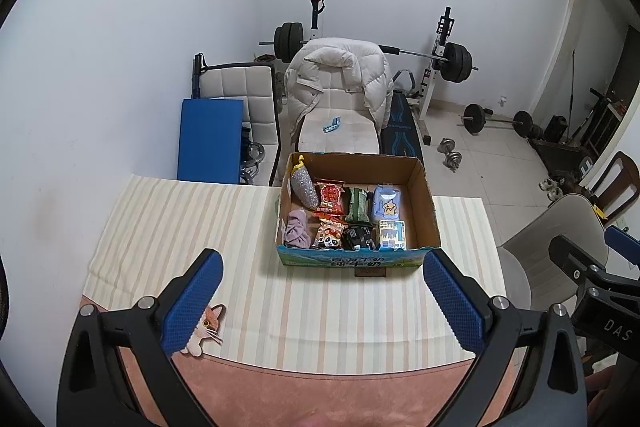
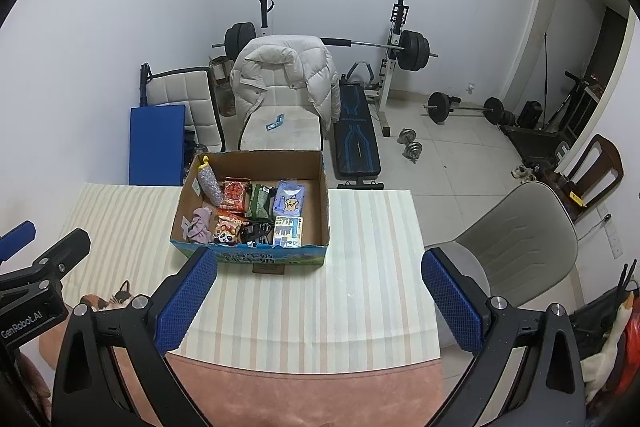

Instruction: Organize soft objects

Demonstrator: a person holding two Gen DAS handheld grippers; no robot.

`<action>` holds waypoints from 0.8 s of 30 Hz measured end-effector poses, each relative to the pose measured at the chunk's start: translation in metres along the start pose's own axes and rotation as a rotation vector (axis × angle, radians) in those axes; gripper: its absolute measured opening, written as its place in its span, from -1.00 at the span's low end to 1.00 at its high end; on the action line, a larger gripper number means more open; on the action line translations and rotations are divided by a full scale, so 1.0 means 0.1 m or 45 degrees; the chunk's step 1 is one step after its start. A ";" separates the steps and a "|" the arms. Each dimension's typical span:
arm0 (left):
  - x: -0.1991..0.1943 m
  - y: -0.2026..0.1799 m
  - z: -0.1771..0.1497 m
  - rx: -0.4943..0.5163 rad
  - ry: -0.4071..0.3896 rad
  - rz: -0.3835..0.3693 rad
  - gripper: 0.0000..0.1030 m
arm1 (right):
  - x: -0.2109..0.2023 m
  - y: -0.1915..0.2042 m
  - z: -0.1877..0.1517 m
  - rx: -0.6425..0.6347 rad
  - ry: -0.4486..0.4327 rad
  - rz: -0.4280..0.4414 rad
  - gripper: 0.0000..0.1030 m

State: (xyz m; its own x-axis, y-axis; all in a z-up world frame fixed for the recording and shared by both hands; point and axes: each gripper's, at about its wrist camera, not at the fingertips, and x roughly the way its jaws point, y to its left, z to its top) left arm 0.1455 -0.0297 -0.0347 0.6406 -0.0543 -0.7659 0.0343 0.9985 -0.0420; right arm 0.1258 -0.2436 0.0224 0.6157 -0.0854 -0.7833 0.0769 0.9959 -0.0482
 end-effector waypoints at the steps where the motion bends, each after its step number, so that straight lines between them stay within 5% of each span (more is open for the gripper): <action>1: 0.00 -0.01 0.00 0.003 -0.002 0.001 1.00 | 0.00 -0.01 0.00 0.000 -0.002 -0.002 1.00; 24: -0.01 0.00 0.02 0.015 -0.006 -0.006 1.00 | -0.04 -0.06 0.01 0.003 -0.015 -0.011 1.00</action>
State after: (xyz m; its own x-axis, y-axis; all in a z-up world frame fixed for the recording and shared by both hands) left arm 0.1462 -0.0296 -0.0323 0.6439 -0.0593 -0.7628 0.0465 0.9982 -0.0383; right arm 0.1230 -0.2495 0.0265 0.6242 -0.0945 -0.7756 0.0839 0.9950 -0.0537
